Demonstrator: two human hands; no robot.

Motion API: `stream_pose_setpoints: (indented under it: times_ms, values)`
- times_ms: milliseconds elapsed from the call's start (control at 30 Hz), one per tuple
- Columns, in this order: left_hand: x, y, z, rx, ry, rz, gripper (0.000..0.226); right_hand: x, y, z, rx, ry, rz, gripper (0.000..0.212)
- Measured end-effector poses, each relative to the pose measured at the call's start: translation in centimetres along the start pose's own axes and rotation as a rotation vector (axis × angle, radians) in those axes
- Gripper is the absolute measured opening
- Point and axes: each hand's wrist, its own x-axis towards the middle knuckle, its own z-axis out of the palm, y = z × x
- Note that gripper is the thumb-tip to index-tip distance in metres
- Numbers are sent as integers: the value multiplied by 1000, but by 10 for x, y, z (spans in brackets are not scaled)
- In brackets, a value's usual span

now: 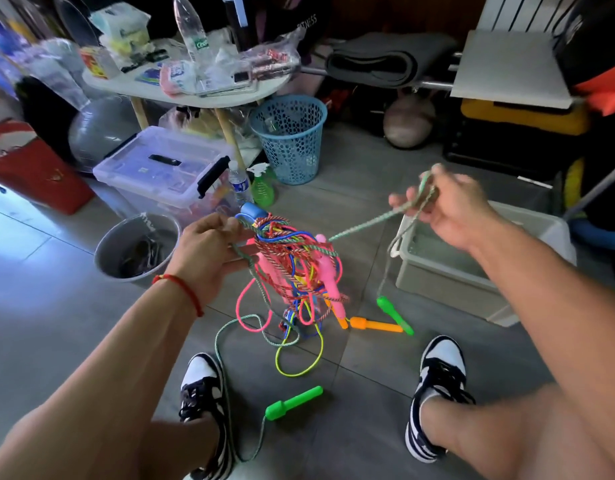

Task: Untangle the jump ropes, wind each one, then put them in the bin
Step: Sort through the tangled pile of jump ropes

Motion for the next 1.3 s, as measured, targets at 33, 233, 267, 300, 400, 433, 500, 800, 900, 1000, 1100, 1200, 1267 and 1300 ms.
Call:
stream_pose_setpoints:
  times_ms: [33,233,267,300,400,433,500,800,900,1000,1100,1200,1267,1300]
  values:
    - [-1,0,3,-2,-18,2,28,-2,6,6,-210,-28,-59,34]
    - [-9,2,15,-65,-89,8,29,-21,34,33,-1445,-414,-261,27]
    - [-10,3,15,-81,-85,14,28,-22,37,37,-1511,-437,-262,26]
    - [-10,3,14,-92,-83,20,27,-24,40,41,-1561,-443,-289,25]
    - [-11,5,11,-119,-86,36,23,-28,46,52,-1656,-456,-391,34]
    - [-11,5,10,-128,-84,36,23,-33,47,57,-1643,-490,-371,44]
    - [-12,6,10,-149,-77,21,24,-39,52,64,-1567,-558,-306,63]
    - [-16,8,7,-152,-37,27,22,-36,79,66,-1290,-368,-524,19]
    - [-12,6,-1,-38,7,46,23,-36,61,66,-1093,-283,-476,22]
    - [-10,3,-1,107,-57,16,24,-45,43,66,-1077,-258,-536,16]
    - [-8,0,8,501,-109,159,23,-62,25,70,-999,-281,-569,11]
    - [-14,0,17,796,-156,278,21,-75,2,80,-974,-331,-541,12]
    - [-17,-2,23,872,-192,308,15,-83,-16,88,-1146,-362,-609,14]
    - [-19,-3,26,909,-209,335,15,-86,-26,94,-1253,-397,-646,14]
